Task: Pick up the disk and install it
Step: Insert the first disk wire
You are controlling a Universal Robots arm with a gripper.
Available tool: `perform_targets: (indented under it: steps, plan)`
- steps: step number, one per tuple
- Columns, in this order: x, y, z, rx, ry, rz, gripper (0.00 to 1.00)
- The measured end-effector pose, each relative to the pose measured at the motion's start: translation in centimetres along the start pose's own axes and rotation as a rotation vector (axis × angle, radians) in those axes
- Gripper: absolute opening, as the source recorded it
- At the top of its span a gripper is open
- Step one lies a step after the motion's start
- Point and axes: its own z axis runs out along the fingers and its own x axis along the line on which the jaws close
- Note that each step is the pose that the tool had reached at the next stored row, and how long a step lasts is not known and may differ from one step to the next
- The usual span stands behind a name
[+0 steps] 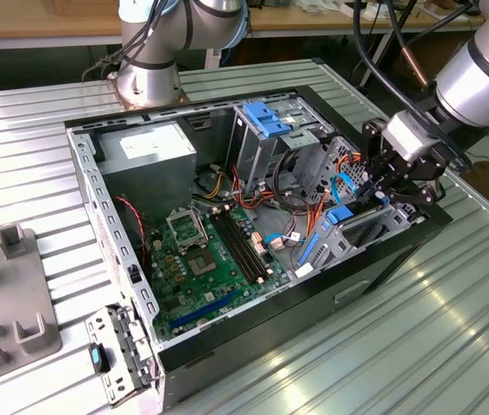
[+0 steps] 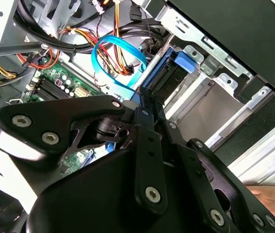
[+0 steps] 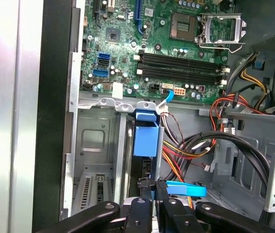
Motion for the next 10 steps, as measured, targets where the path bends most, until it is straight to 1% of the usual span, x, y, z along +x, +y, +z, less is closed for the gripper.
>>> perform_targets:
  steps: [3, 8, 10]
  plan:
    - [0.02, 0.01, 0.12, 0.0019, -0.0015, 0.000, 0.16]
    - [0.03, 0.01, 0.15, 0.0025, -0.0016, 0.000, 0.16]
    - [0.07, 0.02, 0.19, 0.0041, -0.0018, -0.001, 0.16]
